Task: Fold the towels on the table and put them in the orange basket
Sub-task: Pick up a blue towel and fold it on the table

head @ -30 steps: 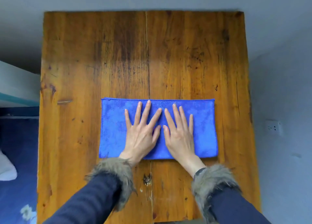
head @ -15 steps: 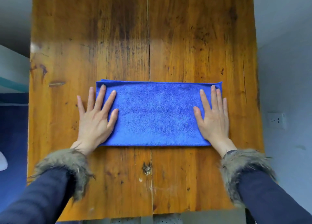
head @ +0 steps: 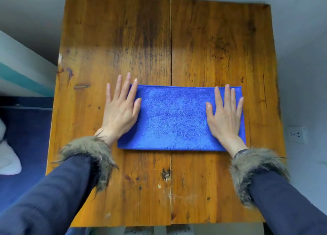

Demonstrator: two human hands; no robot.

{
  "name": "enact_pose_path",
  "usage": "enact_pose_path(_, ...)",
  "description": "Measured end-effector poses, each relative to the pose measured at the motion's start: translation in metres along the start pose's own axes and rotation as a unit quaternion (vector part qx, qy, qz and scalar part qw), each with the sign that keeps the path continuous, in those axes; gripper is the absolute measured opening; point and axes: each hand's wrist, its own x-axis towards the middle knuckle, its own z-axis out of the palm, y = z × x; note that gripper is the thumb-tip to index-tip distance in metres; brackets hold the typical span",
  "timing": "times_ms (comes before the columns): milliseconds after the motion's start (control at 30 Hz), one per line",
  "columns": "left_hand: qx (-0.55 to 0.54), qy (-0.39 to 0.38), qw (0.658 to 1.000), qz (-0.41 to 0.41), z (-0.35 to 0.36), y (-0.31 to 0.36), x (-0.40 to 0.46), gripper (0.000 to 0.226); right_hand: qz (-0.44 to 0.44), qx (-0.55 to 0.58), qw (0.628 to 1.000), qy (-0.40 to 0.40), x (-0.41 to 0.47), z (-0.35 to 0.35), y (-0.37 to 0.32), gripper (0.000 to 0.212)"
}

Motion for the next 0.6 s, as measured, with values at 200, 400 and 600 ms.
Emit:
enact_pose_path(200,-0.046,-0.057,0.996,-0.047,0.010,-0.014,0.022,0.058,0.006,0.010,1.000,-0.026,0.001,0.005,-0.008,0.056)
enact_pose_path(400,-0.189,0.102,0.965,-0.151,-0.005,-0.015,-0.021,0.044,-0.066,0.046,0.996,-0.028,-0.036,-0.003,-0.049,0.059)
enact_pose_path(600,-0.261,0.047,0.908,-0.323,0.002,-0.006,-0.050,0.035,-0.115,0.017,0.993,-0.034,-0.067,0.019,-0.087,0.054)
